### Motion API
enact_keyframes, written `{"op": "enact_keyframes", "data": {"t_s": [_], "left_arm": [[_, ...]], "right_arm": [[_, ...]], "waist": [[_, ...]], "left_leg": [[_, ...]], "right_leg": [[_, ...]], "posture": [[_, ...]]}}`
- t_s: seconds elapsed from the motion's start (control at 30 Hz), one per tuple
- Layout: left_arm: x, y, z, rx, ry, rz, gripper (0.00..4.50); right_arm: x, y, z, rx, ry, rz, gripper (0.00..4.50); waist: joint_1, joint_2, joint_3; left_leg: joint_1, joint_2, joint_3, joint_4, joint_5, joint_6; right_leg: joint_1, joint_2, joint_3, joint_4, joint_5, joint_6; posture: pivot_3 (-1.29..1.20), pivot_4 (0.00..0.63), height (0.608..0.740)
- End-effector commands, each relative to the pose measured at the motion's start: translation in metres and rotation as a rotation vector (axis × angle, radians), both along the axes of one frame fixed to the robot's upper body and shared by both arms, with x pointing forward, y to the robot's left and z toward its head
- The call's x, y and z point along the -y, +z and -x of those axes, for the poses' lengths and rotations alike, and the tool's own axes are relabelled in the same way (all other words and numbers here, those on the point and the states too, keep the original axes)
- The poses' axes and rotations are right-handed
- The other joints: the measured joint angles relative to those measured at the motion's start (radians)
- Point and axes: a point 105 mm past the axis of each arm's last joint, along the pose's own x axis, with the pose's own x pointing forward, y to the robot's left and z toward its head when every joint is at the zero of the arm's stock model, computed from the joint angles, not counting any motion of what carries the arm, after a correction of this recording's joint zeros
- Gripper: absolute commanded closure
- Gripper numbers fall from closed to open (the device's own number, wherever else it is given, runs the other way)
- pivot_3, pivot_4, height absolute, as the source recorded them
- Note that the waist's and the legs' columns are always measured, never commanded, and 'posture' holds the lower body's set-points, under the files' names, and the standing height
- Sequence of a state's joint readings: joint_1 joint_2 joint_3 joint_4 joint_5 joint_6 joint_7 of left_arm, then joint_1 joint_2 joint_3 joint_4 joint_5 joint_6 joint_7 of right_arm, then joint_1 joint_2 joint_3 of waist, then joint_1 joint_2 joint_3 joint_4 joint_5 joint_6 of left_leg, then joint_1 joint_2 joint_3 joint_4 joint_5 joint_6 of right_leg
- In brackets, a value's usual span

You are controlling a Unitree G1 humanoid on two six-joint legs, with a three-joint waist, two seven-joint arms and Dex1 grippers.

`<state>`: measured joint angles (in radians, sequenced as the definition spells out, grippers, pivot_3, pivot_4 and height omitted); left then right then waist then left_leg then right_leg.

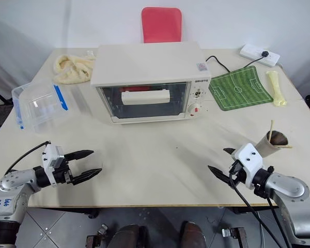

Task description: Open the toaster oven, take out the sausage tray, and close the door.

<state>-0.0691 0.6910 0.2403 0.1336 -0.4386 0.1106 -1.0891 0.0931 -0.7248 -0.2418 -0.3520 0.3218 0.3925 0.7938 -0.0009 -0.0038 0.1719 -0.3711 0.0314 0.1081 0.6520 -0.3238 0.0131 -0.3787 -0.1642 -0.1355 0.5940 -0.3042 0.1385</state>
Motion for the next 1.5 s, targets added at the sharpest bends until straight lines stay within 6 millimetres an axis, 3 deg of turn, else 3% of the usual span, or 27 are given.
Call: {"op": "enact_keyframes", "data": {"t_s": [0.03, 0.3, 0.47, 0.8, 1.0, 1.13, 1.23, 1.5], "left_arm": [[0.003, 0.012, 0.001, 0.024, -0.030, 0.017, 0.01], [0.008, 0.027, -0.013, 0.043, 0.035, 0.053, 0.01], [0.017, 0.040, -0.025, 0.128, 0.017, 0.071, 0.01], [0.022, 0.069, -0.030, 0.172, -0.037, 0.184, 0.01], [0.012, 0.100, -0.023, 0.266, -0.037, 0.247, 0.01], [0.006, 0.107, -0.016, 0.274, -0.032, 0.223, 0.01], [-0.005, 0.120, -0.013, 0.311, -0.007, 0.213, 0.01], [-0.013, 0.141, -0.016, 0.306, 0.004, 0.202, 0.01]], "right_arm": [[-0.002, 0.018, 0.000, 0.055, 0.018, 0.020, 0.00], [-0.038, 0.045, -0.020, 0.059, 0.120, -0.027, 0.00], [-0.078, 0.071, -0.049, 0.058, 0.265, -0.079, 0.00], [-0.125, 0.112, -0.101, 0.200, 0.489, -0.031, 0.00], [-0.144, 0.135, -0.091, 0.259, 0.656, -0.013, 0.00], [-0.151, 0.142, -0.079, 0.271, 0.723, 0.008, 0.00], [-0.161, 0.138, -0.060, 0.259, 0.814, 0.031, 0.00], [-0.166, 0.115, -0.038, 0.217, 0.882, 0.048, 0.00]], "waist": [[0.000, 0.000, 0.000], [-0.003, -0.001, 0.001], [-0.004, 0.000, 0.002], [-0.009, -0.002, 0.003], [-0.027, -0.003, 0.003], [-0.029, -0.003, 0.004], [-0.028, -0.003, 0.004], [-0.033, -0.004, 0.004]], "left_leg": [[0.000, 0.000, 0.000, 0.000, 0.000, 0.000], [0.000, 0.000, 0.000, 0.002, 0.000, 0.000], [-0.001, 0.000, 0.000, 0.004, 0.000, 0.000], [-0.009, -0.001, 0.001, 0.012, -0.002, -0.001], [-0.016, -0.001, 0.004, 0.015, -0.001, -0.002], [-0.016, -0.001, 0.004, 0.015, -0.001, -0.002], [-0.016, -0.001, 0.004, 0.015, -0.001, -0.002], [-0.016, 0.000, 0.005, 0.014, -0.001, -0.002]], "right_leg": [[0.000, 0.000, 0.000, 0.000, 0.000, 0.000], [0.000, 0.000, 0.000, 0.002, 0.000, 0.000], [-0.001, 0.000, 0.000, 0.004, 0.000, 0.000], [-0.012, 0.000, 0.000, 0.016, 0.000, 0.000], [-0.017, 0.001, -0.004, 0.019, 0.000, 0.000], [-0.016, 0.001, -0.004, 0.019, 0.000, 0.000], [-0.016, 0.001, -0.003, 0.019, 0.000, 0.000], [-0.018, 0.001, -0.003, 0.019, 0.000, 0.000]], "posture": [[0.00, 0.150, 0.740], [0.00, 0.150, 0.740], [0.00, 0.150, 0.740], [0.00, 0.150, 0.740], [0.00, 0.150, 0.740], [0.00, 0.150, 0.740], [0.00, 0.150, 0.740], [0.00, 0.150, 0.740]]}}
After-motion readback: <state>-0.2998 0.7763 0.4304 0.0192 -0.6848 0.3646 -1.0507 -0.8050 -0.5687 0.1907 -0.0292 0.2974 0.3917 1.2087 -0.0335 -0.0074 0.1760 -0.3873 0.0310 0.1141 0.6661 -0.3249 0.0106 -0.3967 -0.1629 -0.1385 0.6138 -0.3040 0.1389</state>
